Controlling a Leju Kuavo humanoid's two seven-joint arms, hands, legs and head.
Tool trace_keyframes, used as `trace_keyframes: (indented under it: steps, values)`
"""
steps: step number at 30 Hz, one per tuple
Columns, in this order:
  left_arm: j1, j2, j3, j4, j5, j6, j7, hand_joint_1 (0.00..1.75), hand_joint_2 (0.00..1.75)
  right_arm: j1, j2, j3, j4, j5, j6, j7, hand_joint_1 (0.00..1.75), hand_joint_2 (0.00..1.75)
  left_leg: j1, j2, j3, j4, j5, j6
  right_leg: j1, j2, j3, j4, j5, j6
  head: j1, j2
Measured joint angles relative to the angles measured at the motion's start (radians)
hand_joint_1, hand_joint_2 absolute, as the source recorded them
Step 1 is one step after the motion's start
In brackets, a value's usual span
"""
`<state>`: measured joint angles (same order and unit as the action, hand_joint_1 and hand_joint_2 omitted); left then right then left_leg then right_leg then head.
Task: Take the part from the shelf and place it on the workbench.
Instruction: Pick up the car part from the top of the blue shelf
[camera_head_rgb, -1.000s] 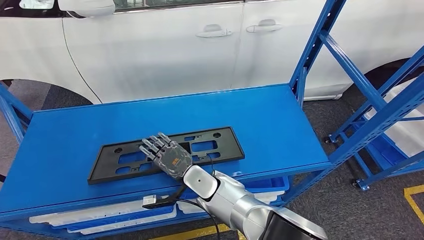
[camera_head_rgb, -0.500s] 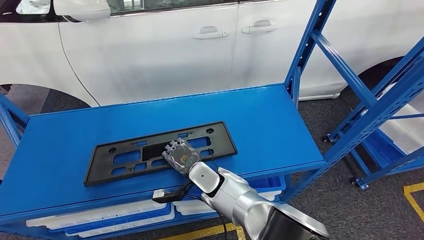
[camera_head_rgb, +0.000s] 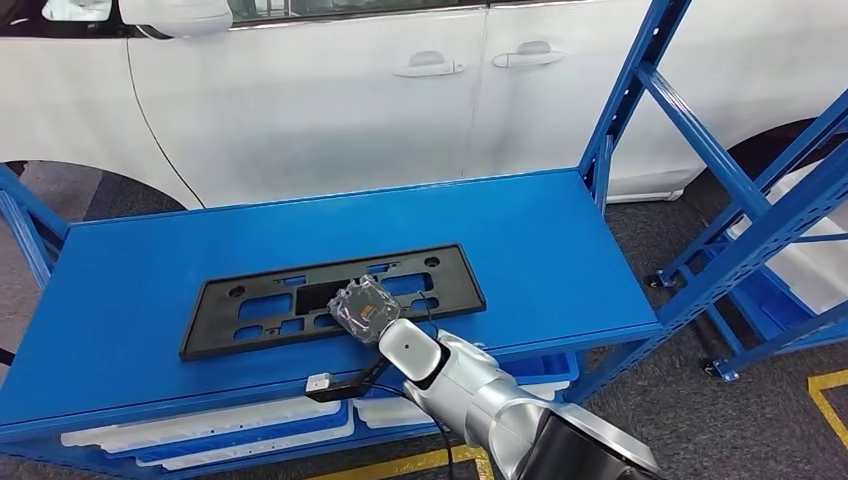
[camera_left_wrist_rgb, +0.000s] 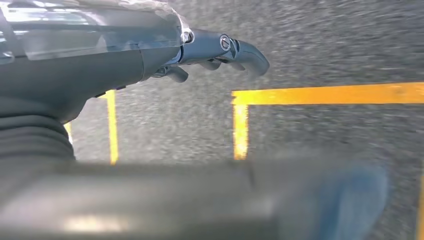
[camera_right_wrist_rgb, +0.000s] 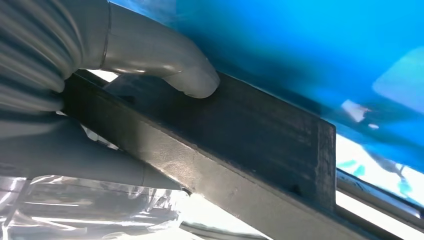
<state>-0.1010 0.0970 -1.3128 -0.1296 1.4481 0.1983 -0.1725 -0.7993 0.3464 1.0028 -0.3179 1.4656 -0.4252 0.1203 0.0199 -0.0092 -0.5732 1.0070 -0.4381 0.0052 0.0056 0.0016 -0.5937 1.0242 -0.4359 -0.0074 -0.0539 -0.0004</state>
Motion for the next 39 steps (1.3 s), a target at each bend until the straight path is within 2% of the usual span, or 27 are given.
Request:
trace_keyframes:
  steps: [3, 5, 6, 8, 9, 10, 11, 13, 14, 15, 16, 18, 20, 21, 23, 24, 25, 26, 27, 28, 30, 31, 33, 35, 37, 39]
  values:
    - [0.000, 0.002, -0.003, 0.000, 0.000, -0.011, -0.027, 0.00, 1.75, -0.001, 0.000, -0.014, 0.000, 0.001, -0.009, -0.009, 1.75, 1.75, 0.001, 0.000, -0.001, -0.003, 0.000, -0.019, 0.002, 0.000, 0.007, -0.026, 0.003, -0.010, 0.000, 0.000]
    - [0.000, 0.002, -0.003, 0.000, 0.000, -0.014, -0.028, 0.00, 1.75, -0.002, 0.002, -0.023, 0.001, 0.001, -0.014, -0.012, 1.75, 1.75, 0.002, 0.002, -0.012, 0.024, -0.021, -0.027, -0.003, -0.001, 0.016, -0.042, 0.011, -0.020, 0.000, 0.000]
    - [-0.001, 0.003, -0.003, 0.000, 0.000, -0.017, -0.028, 0.00, 1.75, -0.002, 0.002, -0.028, 0.001, 0.000, -0.020, -0.014, 1.75, 1.75, 0.002, 0.003, -0.031, 0.066, -0.046, -0.029, -0.005, -0.002, 0.019, -0.048, 0.014, -0.023, 0.000, 0.000]
    - [0.000, 0.005, -0.003, 0.000, 0.000, -0.028, -0.037, 0.00, 1.75, -0.002, 0.003, -0.042, 0.001, -0.012, -0.047, -0.026, 1.75, 1.75, 0.003, 0.003, -0.093, 0.194, -0.107, -0.033, -0.003, -0.003, 0.019, -0.048, 0.014, -0.028, 0.000, 0.000]
    - [0.001, 0.006, -0.003, 0.000, 0.000, -0.035, -0.044, 0.00, 1.75, -0.002, 0.003, -0.053, -0.001, -0.027, -0.070, -0.039, 1.75, 1.75, 0.003, 0.003, -0.121, 0.249, -0.124, -0.036, -0.002, -0.003, 0.018, -0.047, 0.013, -0.029, 0.000, 0.000]
    - [0.002, 0.006, -0.002, 0.000, 0.000, -0.041, -0.052, 0.00, 1.75, -0.001, 0.003, -0.070, -0.006, -0.055, -0.097, -0.063, 1.75, 1.75, 0.004, 0.003, -0.135, 0.273, -0.123, -0.039, -0.001, -0.003, 0.017, -0.044, 0.012, -0.028, 0.000, 0.000]
    - [0.002, 0.007, -0.002, 0.000, 0.000, -0.048, -0.059, 0.00, 1.75, -0.001, 0.003, -0.093, -0.018, -0.099, -0.128, -0.099, 1.75, 1.75, 0.005, 0.004, -0.129, 0.259, -0.103, -0.040, -0.002, -0.002, 0.017, -0.040, 0.010, -0.027, 0.000, 0.000]
    - [0.002, 0.010, -0.002, 0.000, 0.000, -0.060, -0.066, 0.00, 1.75, 0.000, 0.002, -0.156, -0.066, -0.212, -0.191, -0.194, 1.75, 1.75, 0.009, 0.005, -0.073, 0.138, -0.036, -0.044, -0.004, -0.001, 0.015, -0.025, 0.000, -0.020, 0.000, 0.000]
    - [0.001, 0.011, -0.001, 0.000, 0.000, -0.064, -0.067, 0.00, 1.75, 0.001, 0.000, -0.193, -0.101, -0.268, -0.219, -0.240, 1.75, 1.75, 0.008, 0.005, -0.044, 0.079, -0.014, -0.042, -0.002, 0.000, 0.011, -0.015, -0.006, -0.015, 0.000, 0.000]
    - [-0.001, 0.011, -0.001, 0.000, 0.000, -0.064, -0.067, 0.00, 1.75, 0.004, -0.002, -0.229, -0.143, -0.321, -0.238, -0.284, 1.75, 1.75, 0.008, 0.004, -0.027, 0.041, -0.005, -0.037, -0.001, 0.001, 0.007, -0.007, -0.011, -0.010, 0.000, 0.000]
    - [-0.001, 0.011, -0.001, 0.000, 0.000, -0.064, -0.067, 0.00, 1.75, 0.012, -0.007, -0.264, -0.193, -0.385, -0.249, -0.333, 1.75, 1.75, 0.006, 0.002, -0.022, 0.027, -0.006, -0.031, 0.001, 0.001, 0.003, -0.002, -0.013, -0.005, 0.000, 0.000]
    - [0.001, 0.011, 0.000, 0.000, 0.000, -0.062, -0.067, 0.00, 1.75, 0.055, -0.027, -0.329, -0.328, -0.581, -0.232, -0.472, 1.75, 1.75, 0.005, -0.003, -0.025, 0.028, -0.005, -0.014, 0.002, 0.001, -0.001, 0.000, -0.014, 0.003, 0.000, 0.000]
    - [0.004, 0.011, 0.000, 0.000, 0.000, -0.063, -0.072, 0.00, 1.75, 0.132, -0.059, -0.391, -0.533, -0.899, -0.159, -0.645, 1.75, 1.75, 0.006, -0.006, -0.027, 0.026, -0.002, -0.002, -0.001, 0.000, -0.009, 0.023, -0.033, 0.015, 0.000, 0.000]
    - [0.005, 0.011, 0.001, 0.000, 0.000, -0.064, -0.077, 0.00, 1.75, 0.175, -0.080, -0.421, -0.658, -1.078, -0.101, -0.714, 1.75, 1.75, 0.006, -0.007, -0.027, 0.025, -0.001, 0.003, -0.003, 0.000, -0.026, 0.060, -0.057, 0.022, 0.000, 0.000]
    - [0.007, 0.011, 0.006, 0.000, 0.000, -0.067, -0.087, 0.00, 1.75, 0.253, -0.130, -0.473, -0.905, -1.385, 0.039, -0.785, 1.75, 1.75, 0.004, -0.009, -0.028, 0.025, -0.003, 0.011, -0.006, -0.001, -0.086, 0.187, -0.121, 0.031, 0.000, 0.000]
    - [0.010, 0.011, 0.010, 0.000, 0.000, -0.069, -0.091, 0.00, 1.75, 0.290, -0.155, -0.493, -1.011, -1.480, 0.110, -0.795, 1.75, 1.75, 0.003, -0.010, -0.027, 0.025, -0.004, 0.013, -0.007, 0.000, -0.118, 0.247, -0.143, 0.032, 0.000, 0.000]
    - [0.013, 0.011, 0.017, 0.000, 0.000, -0.071, -0.096, 0.00, 1.75, 0.326, -0.179, -0.510, -1.106, -1.546, 0.185, -0.799, 1.75, 1.75, 0.001, -0.010, -0.026, 0.025, -0.006, 0.015, -0.008, 0.000, -0.140, 0.283, -0.147, 0.031, 0.000, 0.000]
    - [0.016, 0.011, 0.024, 0.000, 0.000, -0.072, -0.100, 0.00, 1.75, 0.362, -0.198, -0.521, -1.187, -1.582, 0.260, -0.800, 1.75, 1.75, -0.001, -0.010, -0.025, 0.025, -0.007, 0.015, -0.007, 0.000, -0.144, 0.279, -0.132, 0.028, 0.000, 0.000]
    - [0.016, 0.011, 0.031, 0.000, 0.000, -0.073, -0.103, 0.00, 1.75, 0.394, -0.214, -0.528, -1.255, -1.602, 0.331, -0.801, 1.75, 1.75, -0.003, -0.009, -0.024, 0.025, -0.009, 0.015, -0.006, 0.000, -0.132, 0.245, -0.104, 0.023, 0.000, 0.000]
    - [0.015, 0.011, 0.037, 0.000, 0.000, -0.074, -0.105, 0.00, 1.75, 0.421, -0.224, -0.530, -1.317, -1.616, 0.397, -0.802, 1.75, 1.75, -0.005, -0.008, -0.022, 0.025, -0.011, 0.015, -0.004, 0.000, -0.102, 0.175, -0.063, 0.015, 0.000, 0.000]
    - [0.009, 0.009, 0.047, 0.000, 0.000, -0.074, -0.107, 0.00, 1.75, 0.458, -0.236, -0.529, -1.409, -1.628, 0.473, -0.802, 1.75, 1.75, -0.009, -0.007, -0.018, 0.024, -0.014, 0.012, 0.003, -0.001, -0.043, 0.050, -0.013, 0.002, 0.001, 0.000]
    - [0.007, 0.009, 0.051, 0.000, 0.000, -0.074, -0.107, 0.00, 1.75, 0.472, -0.242, -0.529, -1.446, -1.632, 0.494, -0.802, 1.75, 1.75, -0.010, -0.006, -0.017, 0.024, -0.016, 0.009, 0.007, -0.001, -0.024, 0.010, -0.001, -0.003, 0.001, 0.000]
    - [0.007, 0.007, 0.056, 0.000, 0.000, -0.074, -0.106, 0.00, 1.75, 0.493, -0.251, -0.529, -1.494, -1.650, 0.530, -0.802, 1.75, 1.75, -0.009, -0.005, -0.014, 0.019, -0.016, -0.001, 0.012, -0.003, -0.019, -0.004, -0.001, -0.007, 0.001, 0.000]
    - [0.007, 0.007, 0.059, 0.000, 0.000, -0.076, -0.097, 0.00, 1.75, 0.513, -0.256, -0.529, -1.538, -1.680, 0.602, -0.802, 1.75, 1.75, -0.010, -0.003, -0.014, 0.027, -0.027, -0.010, 0.005, -0.005, -0.011, -0.018, 0.007, -0.013, 0.001, 0.000]
    - [0.007, 0.007, 0.059, 0.000, 0.000, -0.076, -0.077, 0.00, 1.75, 0.528, -0.257, -0.529, -1.576, -1.700, 0.669, -0.801, 1.75, 1.75, -0.009, 0.000, -0.041, 0.100, -0.080, -0.017, -0.001, -0.008, -0.003, -0.030, 0.016, -0.020, 0.000, 0.000]
    - [0.007, 0.007, 0.059, 0.000, 0.000, -0.068, -0.050, 0.00, 1.75, 0.542, -0.258, -0.529, -1.601, -1.702, 0.692, -0.800, 1.75, 1.75, -0.008, 0.001, -0.091, 0.226, -0.151, -0.023, 0.000, -0.009, -0.004, -0.031, 0.018, -0.023, 0.000, 0.000]
